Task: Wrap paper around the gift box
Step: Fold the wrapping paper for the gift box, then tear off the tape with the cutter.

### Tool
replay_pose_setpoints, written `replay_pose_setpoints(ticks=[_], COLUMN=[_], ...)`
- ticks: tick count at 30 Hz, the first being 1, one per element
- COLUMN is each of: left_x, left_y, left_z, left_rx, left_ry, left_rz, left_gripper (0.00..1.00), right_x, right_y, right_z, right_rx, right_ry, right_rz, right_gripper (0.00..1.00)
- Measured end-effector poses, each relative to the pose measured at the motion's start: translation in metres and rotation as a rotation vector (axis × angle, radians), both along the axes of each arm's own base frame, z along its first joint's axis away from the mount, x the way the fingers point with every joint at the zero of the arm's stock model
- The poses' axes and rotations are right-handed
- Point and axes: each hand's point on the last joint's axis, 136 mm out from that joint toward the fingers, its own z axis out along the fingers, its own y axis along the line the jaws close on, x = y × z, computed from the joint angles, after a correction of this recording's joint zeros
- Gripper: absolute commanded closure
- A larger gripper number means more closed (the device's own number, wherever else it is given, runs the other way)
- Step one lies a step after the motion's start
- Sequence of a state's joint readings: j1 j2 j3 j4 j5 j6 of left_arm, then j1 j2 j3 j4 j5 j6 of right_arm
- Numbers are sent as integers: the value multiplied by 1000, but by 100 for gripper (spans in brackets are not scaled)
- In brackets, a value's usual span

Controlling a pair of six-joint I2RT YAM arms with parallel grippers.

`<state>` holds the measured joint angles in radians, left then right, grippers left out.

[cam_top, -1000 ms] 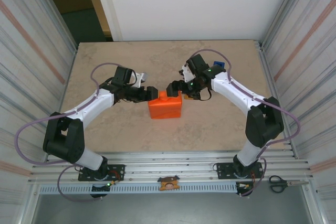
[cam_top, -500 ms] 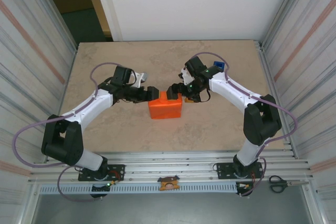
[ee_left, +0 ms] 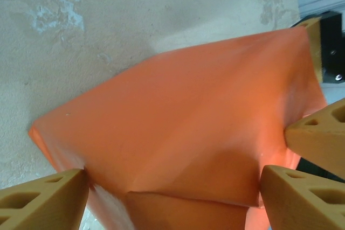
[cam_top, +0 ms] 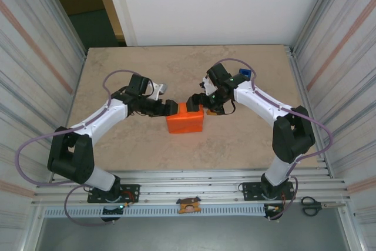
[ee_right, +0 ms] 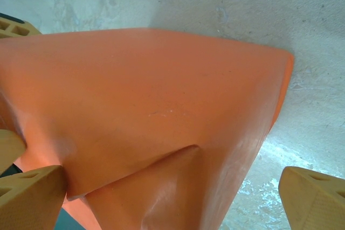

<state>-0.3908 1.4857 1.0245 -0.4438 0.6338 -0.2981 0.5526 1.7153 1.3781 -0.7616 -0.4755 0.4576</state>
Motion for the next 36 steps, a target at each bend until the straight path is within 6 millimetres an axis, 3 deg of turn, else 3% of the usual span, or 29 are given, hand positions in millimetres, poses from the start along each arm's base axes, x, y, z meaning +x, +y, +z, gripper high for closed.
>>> replay_pose_setpoints(ticks=[10, 15, 18, 21, 22, 23, 26, 28, 32, 36], left_x=[-1, -1, -1, -1, -1, -1, -1, -1, 1, 2], left_y=[0, 0, 0, 0, 0, 0, 0, 0, -1, -2], left_z=[0, 0, 0, 0, 0, 0, 0, 0, 0, -1], left_rx=[24, 24, 24, 23, 23, 23, 22, 21, 21, 20], left_ry=[-15, -14, -14, -15, -16, -16, -16, -15, -14, -15], left_rz=[-28, -29, -29, -29, -29, -29, -29, -30, -31, -31], left_gripper=[18, 18, 19, 18, 18, 19, 19, 18, 19, 18], right_x=[1, 29, 57, 82, 89, 96, 121, 137, 157, 165], right_y=[-1, -13, -42, -96, -118, -139, -195, -220, -236, -237], right_z=[2, 24, 52, 76, 79, 78, 62, 40, -10, -41], right_rx=[-6, 21, 78, 138, 147, 153, 165, 172, 183, 209], right_ry=[-6, -97, -217, -344, -372, -387, -362, -307, -177, -90], right_rz=[-1, -70, -190, -371, -441, -501, -661, -719, -748, -742], right_gripper=[2, 2, 2, 2, 0, 4, 31, 41, 56, 61])
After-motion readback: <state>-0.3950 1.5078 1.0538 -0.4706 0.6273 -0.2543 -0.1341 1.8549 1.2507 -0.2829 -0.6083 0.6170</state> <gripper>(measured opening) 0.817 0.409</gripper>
